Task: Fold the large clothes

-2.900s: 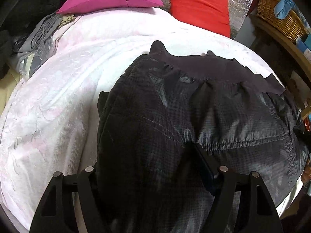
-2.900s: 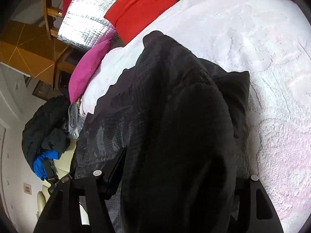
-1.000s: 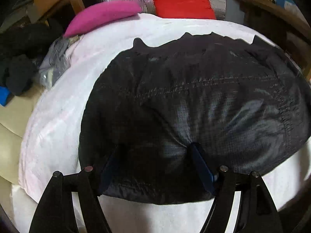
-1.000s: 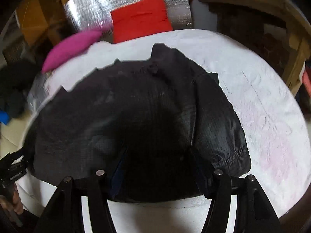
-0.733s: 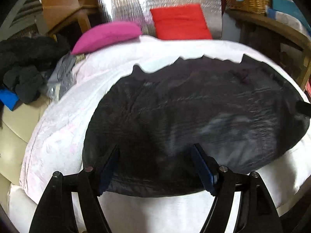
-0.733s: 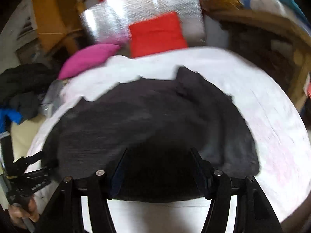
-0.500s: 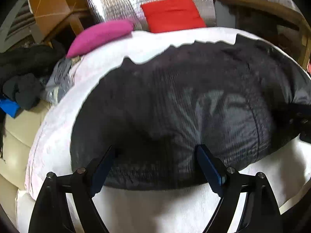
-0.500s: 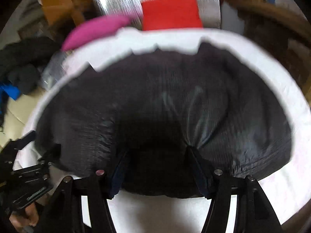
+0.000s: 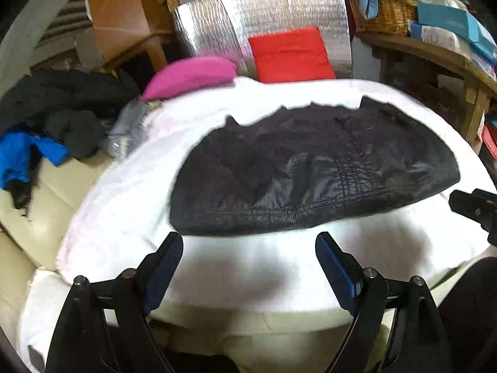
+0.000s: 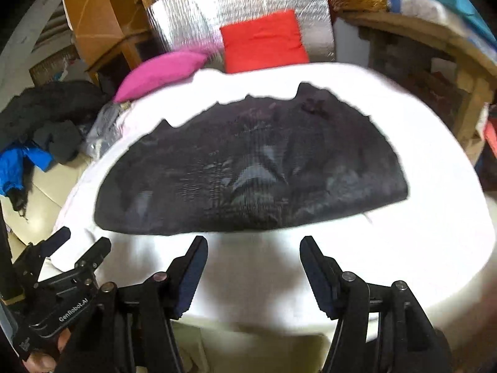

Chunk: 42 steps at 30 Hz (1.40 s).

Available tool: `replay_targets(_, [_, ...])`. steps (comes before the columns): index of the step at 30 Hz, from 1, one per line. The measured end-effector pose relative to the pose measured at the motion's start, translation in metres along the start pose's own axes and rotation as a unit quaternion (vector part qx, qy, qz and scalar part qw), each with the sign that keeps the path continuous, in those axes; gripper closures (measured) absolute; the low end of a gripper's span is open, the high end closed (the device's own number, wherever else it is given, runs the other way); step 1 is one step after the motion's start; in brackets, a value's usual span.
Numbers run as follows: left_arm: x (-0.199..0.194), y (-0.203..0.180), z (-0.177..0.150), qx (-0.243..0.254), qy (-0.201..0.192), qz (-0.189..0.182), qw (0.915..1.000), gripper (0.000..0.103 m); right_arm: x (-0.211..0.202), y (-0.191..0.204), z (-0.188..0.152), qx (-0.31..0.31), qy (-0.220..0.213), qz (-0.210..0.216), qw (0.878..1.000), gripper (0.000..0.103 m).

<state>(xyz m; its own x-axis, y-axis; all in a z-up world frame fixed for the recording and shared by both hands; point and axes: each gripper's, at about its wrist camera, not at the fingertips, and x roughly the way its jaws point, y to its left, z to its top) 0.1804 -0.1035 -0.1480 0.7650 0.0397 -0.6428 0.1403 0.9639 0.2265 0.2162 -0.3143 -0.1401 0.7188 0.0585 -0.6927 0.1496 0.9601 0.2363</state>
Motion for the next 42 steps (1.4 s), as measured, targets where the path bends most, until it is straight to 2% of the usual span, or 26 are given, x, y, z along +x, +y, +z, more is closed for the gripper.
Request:
replay_targets(4, [-0.058, 0.007, -0.008, -0.013, -0.042, -0.003, 0.9991, 0.011, -0.051, 0.005, -0.012, 0.003, -0.043, -0.008, 0.999, 0.031])
replay_targets(7, [-0.086, 0.014, -0.011, -0.021, -0.065, 0.004, 0.9976, 0.009, -0.078, 0.015, -0.026, -0.015, -0.066, -0.027, 0.997, 0.023])
replay_targets(9, [-0.097, 0.018, -0.011, -0.026, -0.069, -0.003, 0.9972, 0.009, -0.088, 0.021, -0.032, -0.022, -0.068, -0.033, 0.997, 0.023])
replay_targets(12, [-0.118, 0.028, -0.012, -0.041, -0.076, -0.009, 0.9962, 0.009, -0.100, 0.030, -0.037, -0.023, -0.062, -0.019, 0.998, 0.023])
replay_targets(17, [-0.140, 0.038, -0.016, -0.062, -0.088, -0.001, 0.9942, 0.009, -0.128, 0.048, -0.042, -0.035, -0.094, -0.025, 0.995, 0.023])
replay_targets(27, [-0.159, 0.039, -0.016, -0.069, -0.110, 0.008, 0.9915, 0.009, -0.150, 0.058, -0.045, -0.023, -0.111, -0.032, 0.993, 0.022])
replay_targets(42, [-0.164, 0.044, -0.016, -0.078, -0.116, 0.009, 0.9902, 0.009, -0.158, 0.059, -0.043, -0.004, -0.123, -0.043, 0.991, 0.022])
